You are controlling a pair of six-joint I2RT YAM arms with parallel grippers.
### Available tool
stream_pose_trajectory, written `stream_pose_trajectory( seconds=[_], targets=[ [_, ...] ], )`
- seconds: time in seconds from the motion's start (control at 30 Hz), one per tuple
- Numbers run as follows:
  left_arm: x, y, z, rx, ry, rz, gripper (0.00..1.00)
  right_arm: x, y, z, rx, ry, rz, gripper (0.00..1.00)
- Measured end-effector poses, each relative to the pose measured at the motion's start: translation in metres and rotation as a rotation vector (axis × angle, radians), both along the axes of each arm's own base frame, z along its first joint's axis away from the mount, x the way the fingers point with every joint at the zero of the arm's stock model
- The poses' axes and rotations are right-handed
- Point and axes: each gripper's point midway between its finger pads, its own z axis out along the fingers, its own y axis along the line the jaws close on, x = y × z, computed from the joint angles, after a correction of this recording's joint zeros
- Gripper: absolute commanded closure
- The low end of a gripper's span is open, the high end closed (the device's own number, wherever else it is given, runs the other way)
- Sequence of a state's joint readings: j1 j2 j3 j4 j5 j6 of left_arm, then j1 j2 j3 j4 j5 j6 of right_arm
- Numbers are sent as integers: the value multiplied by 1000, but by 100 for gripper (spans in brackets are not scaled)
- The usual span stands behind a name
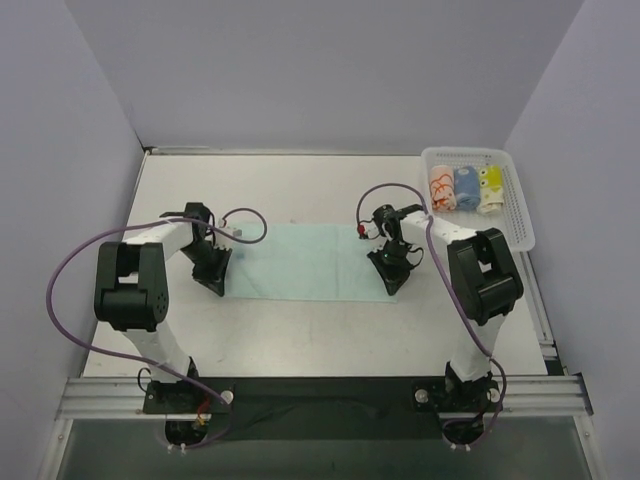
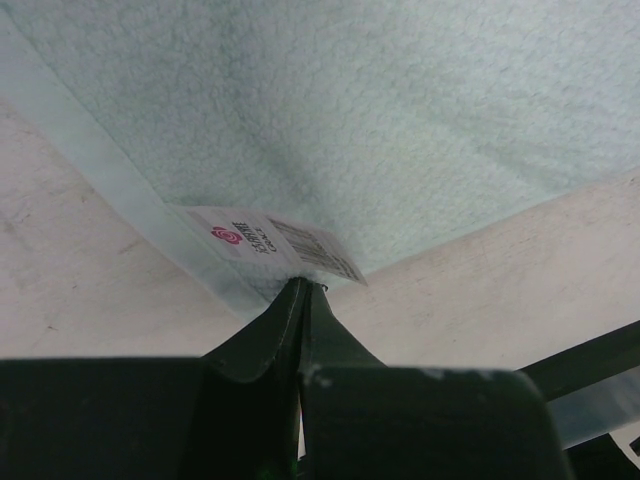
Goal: Roll the towels
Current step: Flatten the towel, then fold the towel
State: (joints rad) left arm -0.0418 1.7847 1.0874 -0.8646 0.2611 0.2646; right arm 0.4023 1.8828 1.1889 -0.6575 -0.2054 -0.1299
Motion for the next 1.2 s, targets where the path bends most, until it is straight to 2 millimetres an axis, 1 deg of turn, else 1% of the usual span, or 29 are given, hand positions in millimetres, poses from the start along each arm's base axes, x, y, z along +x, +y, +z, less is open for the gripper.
stream_pose_trajectory(
  seconds=[0.13, 0.27, 0.4, 0.5, 0.53, 0.57, 0.63, 0.67, 0.7, 0.73, 0.77, 0.83, 0.87, 0.9, 0.97, 1.0, 1.03, 1.07, 1.13, 1.2],
  targets=[
    [-3, 7, 0, 41, 7, -8, 100, 0, -1, 0, -41, -13, 31, 93],
    [-11, 21, 0, 94, 6, -24, 100, -1, 2, 0, -110, -40, 123, 92],
    [-20, 32, 0, 141, 15, -49, 100, -6, 13, 1, -132, -55, 209, 91],
    [-27, 39, 1, 169, 28, -67, 100, -12, 21, 1, -134, -53, 252, 86],
    [-28, 41, 1, 177, 34, -72, 96, -15, 24, 1, -131, -49, 263, 85],
    [-30, 42, 2, 181, 40, -75, 90, -17, 26, 1, -127, -43, 269, 82],
    [-32, 45, 5, 184, 53, -85, 74, -22, 29, 2, -114, -27, 268, 76],
    [-32, 46, 9, 178, 58, -90, 69, -23, 30, 2, -108, -20, 263, 66],
    [-30, 48, 14, 171, 57, -91, 64, -23, 31, 3, -101, -13, 254, 61],
    [-25, 48, 21, 159, 49, -90, 54, -23, 31, 5, -93, -9, 249, 57],
    [-17, 48, 28, 144, 27, -93, 51, -22, 32, 9, -80, -6, 240, 47],
    [3, 48, 47, 114, -41, -98, 46, -14, 35, 20, -45, -21, 211, 41],
    [17, 47, 58, 96, -87, -99, 46, -6, 36, 27, -24, -37, 196, 36],
    [31, 47, 70, 82, -137, -101, 45, 4, 38, 37, 0, -65, 175, 35],
    [58, 48, 94, 60, -231, -103, 45, 29, 38, 58, 46, -134, 133, 35],
    [72, 48, 104, 49, -274, -102, 45, 44, 37, 69, 60, -172, 109, 36],
    [88, 50, 116, 37, -318, -99, 46, 62, 35, 81, 77, -221, 81, 38],
    [101, 51, 122, 29, -347, -97, 48, 78, 33, 91, 86, -258, 58, 41],
    [124, 53, 125, 14, -374, -82, 48, 109, 29, 104, 96, -320, 14, 43],
    [144, 54, 116, 3, -373, -63, 49, 135, 23, 107, 96, -356, -26, 45]
  ],
)
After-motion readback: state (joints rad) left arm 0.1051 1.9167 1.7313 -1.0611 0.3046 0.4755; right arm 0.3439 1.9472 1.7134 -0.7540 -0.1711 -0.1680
